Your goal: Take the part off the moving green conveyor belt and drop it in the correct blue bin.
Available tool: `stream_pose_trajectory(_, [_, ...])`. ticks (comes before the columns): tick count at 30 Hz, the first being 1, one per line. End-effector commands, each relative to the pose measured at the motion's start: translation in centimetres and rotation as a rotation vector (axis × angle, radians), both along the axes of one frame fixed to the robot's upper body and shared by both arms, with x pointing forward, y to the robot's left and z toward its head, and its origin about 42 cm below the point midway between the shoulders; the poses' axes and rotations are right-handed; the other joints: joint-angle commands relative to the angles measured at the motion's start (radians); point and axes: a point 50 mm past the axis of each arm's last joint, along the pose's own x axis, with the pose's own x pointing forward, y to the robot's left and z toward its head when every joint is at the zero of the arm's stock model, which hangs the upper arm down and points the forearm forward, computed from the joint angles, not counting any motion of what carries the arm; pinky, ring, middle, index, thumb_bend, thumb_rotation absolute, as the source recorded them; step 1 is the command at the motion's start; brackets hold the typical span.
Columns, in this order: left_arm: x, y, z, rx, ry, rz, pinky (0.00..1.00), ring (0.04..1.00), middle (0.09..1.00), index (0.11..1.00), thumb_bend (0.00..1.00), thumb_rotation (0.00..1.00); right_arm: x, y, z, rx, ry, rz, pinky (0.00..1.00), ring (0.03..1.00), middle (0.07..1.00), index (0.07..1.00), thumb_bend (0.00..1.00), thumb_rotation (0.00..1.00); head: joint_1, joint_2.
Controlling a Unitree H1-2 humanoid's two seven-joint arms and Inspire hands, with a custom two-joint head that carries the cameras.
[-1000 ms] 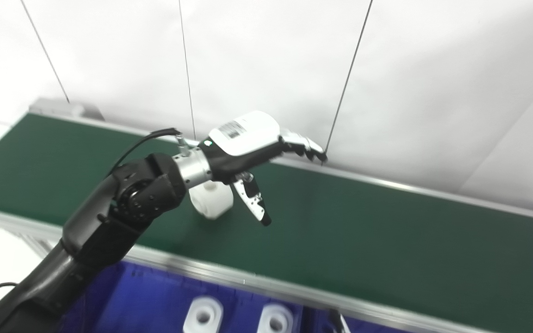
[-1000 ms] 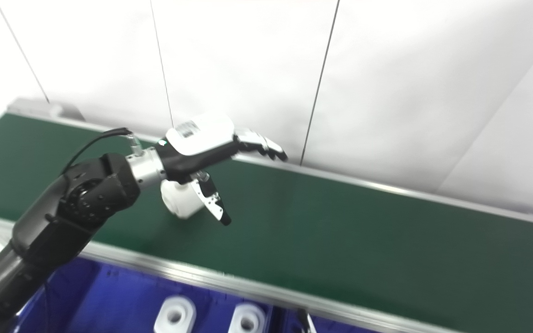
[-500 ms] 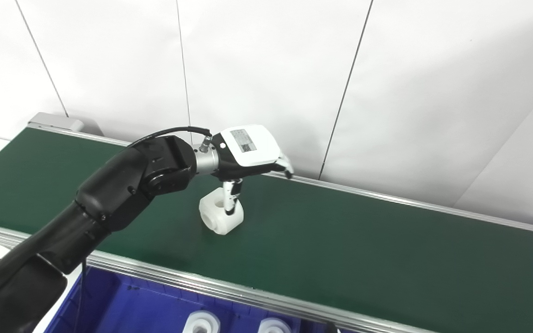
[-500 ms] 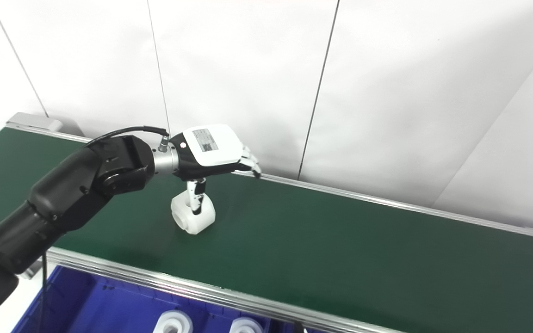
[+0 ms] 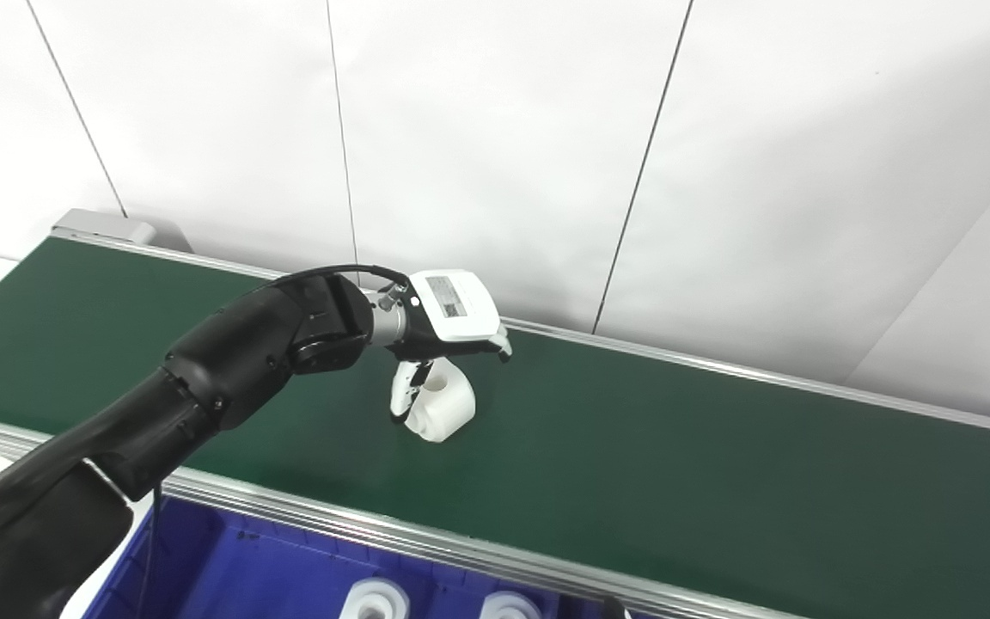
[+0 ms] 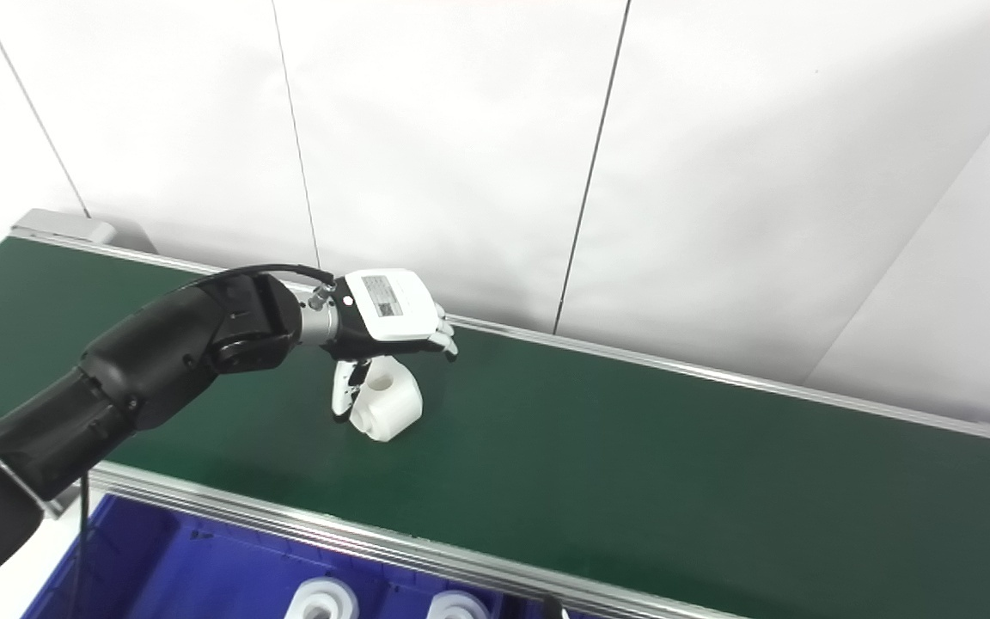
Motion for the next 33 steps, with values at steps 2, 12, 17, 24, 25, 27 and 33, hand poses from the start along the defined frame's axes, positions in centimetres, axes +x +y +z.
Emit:
stream_pose_trajectory(2, [1.2,-0.5,2.0,-0.030,-0.071,0.005,0.86,0.895,0.886,0.852,1.00,0.27,0.1,0.6,1.1,0.041,-0.075,0.000,0.92,0.935,0.987,1.000,0.81,1.00,-0.007,0.007])
stream_pose_trajectory(12, [1.1,-0.6,-2.8,-0.095,-0.019,0.075,0.84,0.887,0.895,0.873,1.00,0.34,-0.1,0.9,1.6,0.051,-0.071,-0.001,0.94,0.934,0.986,1.000,0.83,1.00,-0.023,0.023])
stream_pose_trajectory(17, [0.7,-0.8,-4.3,-0.179,0.003,0.082,0.81,0.865,0.874,0.863,1.00,0.33,-0.2,1.1,1.8,0.054,-0.071,-0.004,0.93,0.931,0.987,1.000,0.81,1.00,-0.032,0.028])
stream_pose_trajectory(24, [0.2,-1.8,-6.7,-0.322,0.041,0.092,0.69,0.731,0.740,0.722,1.00,0.20,-0.3,1.3,2.2,0.054,-0.071,-0.005,0.93,0.939,0.983,1.000,0.79,1.00,-0.042,0.037])
stream_pose_trajectory(25, [0.1,-2.0,-7.0,-0.342,0.046,0.094,0.64,0.683,0.706,0.690,1.00,0.17,-0.3,1.3,2.2,0.054,-0.072,-0.006,0.93,0.939,0.981,1.000,0.79,1.00,-0.044,0.038])
stream_pose_trajectory(27, [-0.1,-2.4,-7.5,-0.390,0.054,0.083,0.60,0.640,0.672,0.661,1.00,0.12,-0.3,1.4,2.3,0.054,-0.071,-0.009,0.93,0.937,0.979,1.000,0.79,1.00,-0.046,0.040])
stream_pose_trajectory(33, [-0.4,-3.3,-8.2,-0.480,0.042,0.043,0.39,0.418,0.493,0.525,0.54,0.00,-0.3,1.5,2.4,0.058,-0.073,-0.011,0.92,0.930,0.978,1.000,0.78,1.00,-0.046,0.044])
